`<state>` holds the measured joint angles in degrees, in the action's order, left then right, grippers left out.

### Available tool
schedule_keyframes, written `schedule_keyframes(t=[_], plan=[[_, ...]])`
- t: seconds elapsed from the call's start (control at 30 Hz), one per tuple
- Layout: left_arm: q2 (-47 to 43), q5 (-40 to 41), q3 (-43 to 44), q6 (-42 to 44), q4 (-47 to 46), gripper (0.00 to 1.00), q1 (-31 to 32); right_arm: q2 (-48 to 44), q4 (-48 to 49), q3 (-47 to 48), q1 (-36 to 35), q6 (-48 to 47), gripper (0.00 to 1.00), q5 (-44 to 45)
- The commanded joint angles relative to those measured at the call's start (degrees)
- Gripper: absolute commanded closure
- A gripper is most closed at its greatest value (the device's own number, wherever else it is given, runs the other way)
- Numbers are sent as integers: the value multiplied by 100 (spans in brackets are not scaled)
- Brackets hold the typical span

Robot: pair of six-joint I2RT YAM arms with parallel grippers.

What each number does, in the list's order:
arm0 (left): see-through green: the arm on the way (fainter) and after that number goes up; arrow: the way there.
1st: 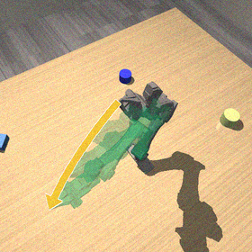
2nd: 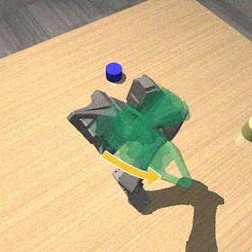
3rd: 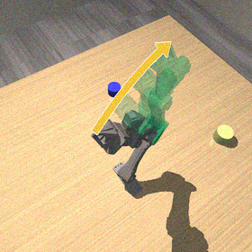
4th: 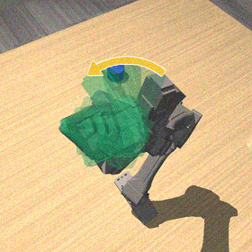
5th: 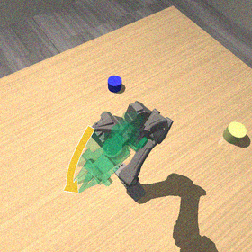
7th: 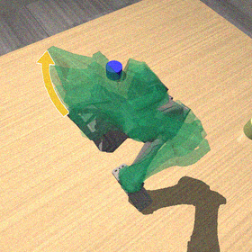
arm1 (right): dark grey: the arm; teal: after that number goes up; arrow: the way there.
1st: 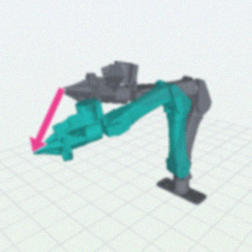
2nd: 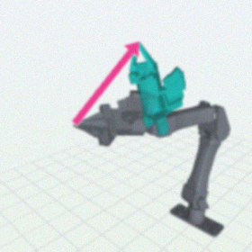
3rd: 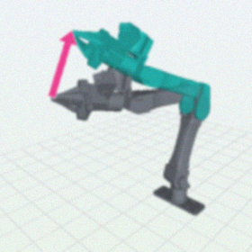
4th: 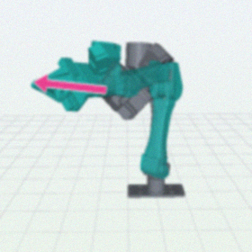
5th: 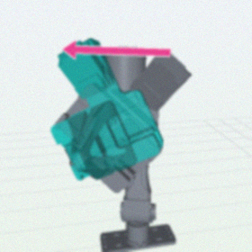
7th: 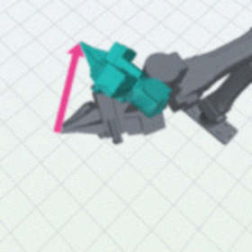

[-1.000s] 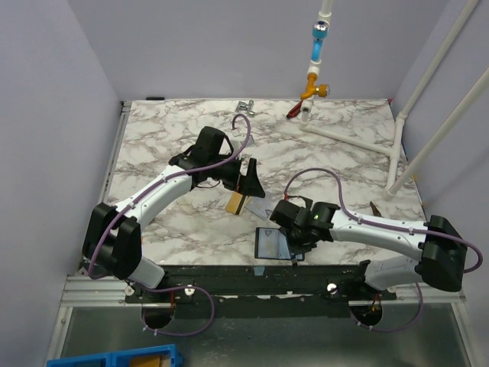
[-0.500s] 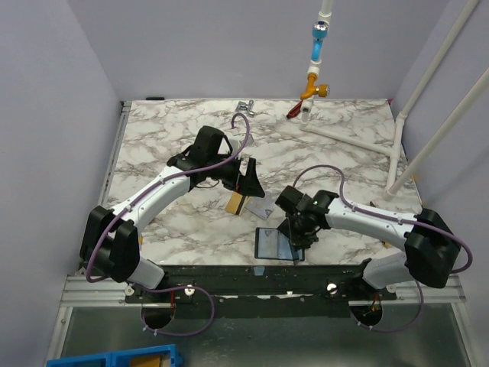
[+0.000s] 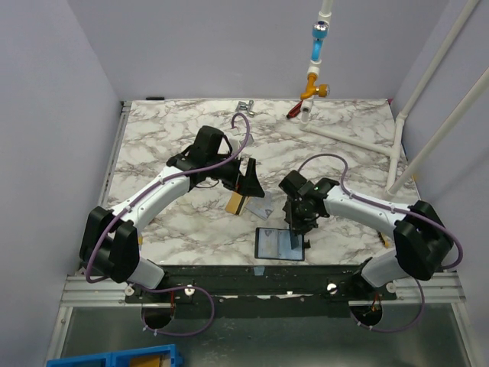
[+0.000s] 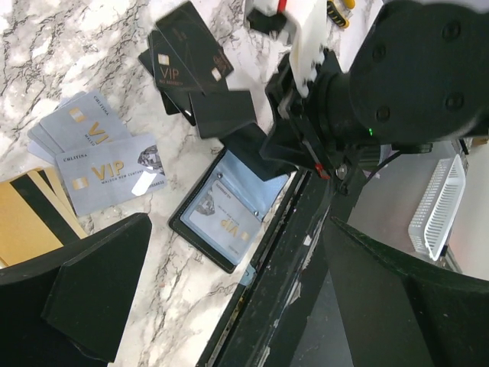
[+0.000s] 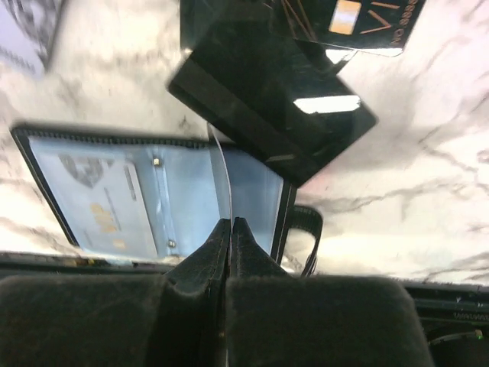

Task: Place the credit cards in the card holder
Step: Turn over the card slot in the card holder.

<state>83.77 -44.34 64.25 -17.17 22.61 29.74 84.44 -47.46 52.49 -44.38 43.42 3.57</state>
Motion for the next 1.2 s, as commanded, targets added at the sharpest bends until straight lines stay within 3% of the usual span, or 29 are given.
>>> schedule_keyframes(t=[0.0,0.17,0.4,0.73,1.17], plan=[[-125,-72,59,100,-2,1,-12,162,339,98,409,-236,99,951],[-91,-95,61,66,-37,2,-12,122,291,288,737,-389,99,1363],[-21,-24,2,161,-56,2,85,-493,659,133,738,-538,99,394],[616,394,152,956,410,8,623,-1664,756,-1223,729,97,99,-311],[723,1293,-601,2140,253,10,1189,-1889,786,-1574,651,284,99,-731]])
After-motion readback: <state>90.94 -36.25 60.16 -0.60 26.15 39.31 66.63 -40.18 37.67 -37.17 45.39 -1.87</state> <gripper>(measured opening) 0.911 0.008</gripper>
